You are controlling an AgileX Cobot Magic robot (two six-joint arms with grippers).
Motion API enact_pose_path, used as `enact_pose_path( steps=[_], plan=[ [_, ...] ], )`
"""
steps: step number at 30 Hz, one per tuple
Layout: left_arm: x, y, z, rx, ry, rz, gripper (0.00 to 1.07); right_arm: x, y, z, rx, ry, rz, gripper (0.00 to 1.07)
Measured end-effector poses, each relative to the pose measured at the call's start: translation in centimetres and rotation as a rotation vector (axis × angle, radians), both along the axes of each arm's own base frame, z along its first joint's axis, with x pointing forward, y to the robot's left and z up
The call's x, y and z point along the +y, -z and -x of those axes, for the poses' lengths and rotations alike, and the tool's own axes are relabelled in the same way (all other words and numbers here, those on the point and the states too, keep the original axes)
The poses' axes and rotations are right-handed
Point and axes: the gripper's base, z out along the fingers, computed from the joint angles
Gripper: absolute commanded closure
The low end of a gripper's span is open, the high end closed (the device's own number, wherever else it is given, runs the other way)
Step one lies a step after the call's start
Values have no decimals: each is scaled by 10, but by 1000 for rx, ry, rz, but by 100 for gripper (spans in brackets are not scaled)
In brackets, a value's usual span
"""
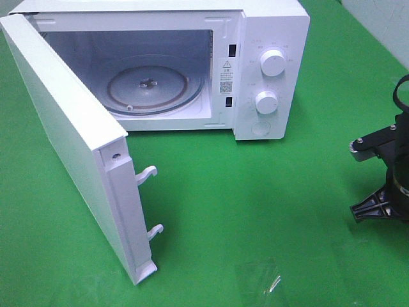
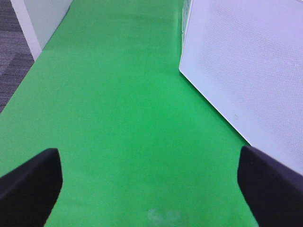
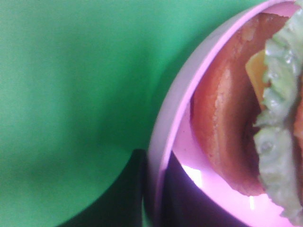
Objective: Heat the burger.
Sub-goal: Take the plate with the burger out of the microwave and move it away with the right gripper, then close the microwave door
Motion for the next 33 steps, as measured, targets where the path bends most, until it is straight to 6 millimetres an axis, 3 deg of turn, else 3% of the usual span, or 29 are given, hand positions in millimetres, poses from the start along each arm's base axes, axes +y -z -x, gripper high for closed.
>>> enact_pose_path(
  steps=[8, 10, 11, 12, 15, 16, 19, 24, 29, 30, 32, 33],
  plan=[
    [0, 0, 0, 0, 0, 0, 12, 0, 9, -1, 20, -8, 13, 95],
    [0, 0, 0, 0, 0, 0, 12, 0, 9, -1, 21, -5, 14, 79],
    [0, 0, 0, 0, 0, 0, 12, 0, 9, -1, 21, -5, 14, 79],
    [0, 0, 0, 0, 0, 0, 12, 0, 8, 0, 22, 4, 9, 68],
    [0, 0, 0, 0, 0, 0, 12, 0, 4, 1, 17, 10, -1, 60],
    [0, 0, 0, 0, 0, 0, 12, 0, -4, 1, -6, 17, -16, 52],
    [0, 0, 0, 0, 0, 0, 12, 1, -19, 3, -46, 15, -43, 47],
    [0, 0, 0, 0, 0, 0, 12, 3, -46, 8, -104, 3, -102, 43],
    [0, 0, 0, 0, 0, 0, 12, 7, -82, 25, -141, -84, -207, 33],
    [0, 0, 0, 0, 0, 0, 12, 7, -82, 25, -141, -84, -207, 33],
    [0, 0, 0, 0, 0, 0, 12, 11, -108, 40, -191, -141, -302, 27],
    [0, 0, 0, 0, 0, 0, 12, 11, -108, 40, -191, -141, -302, 27]
  ],
)
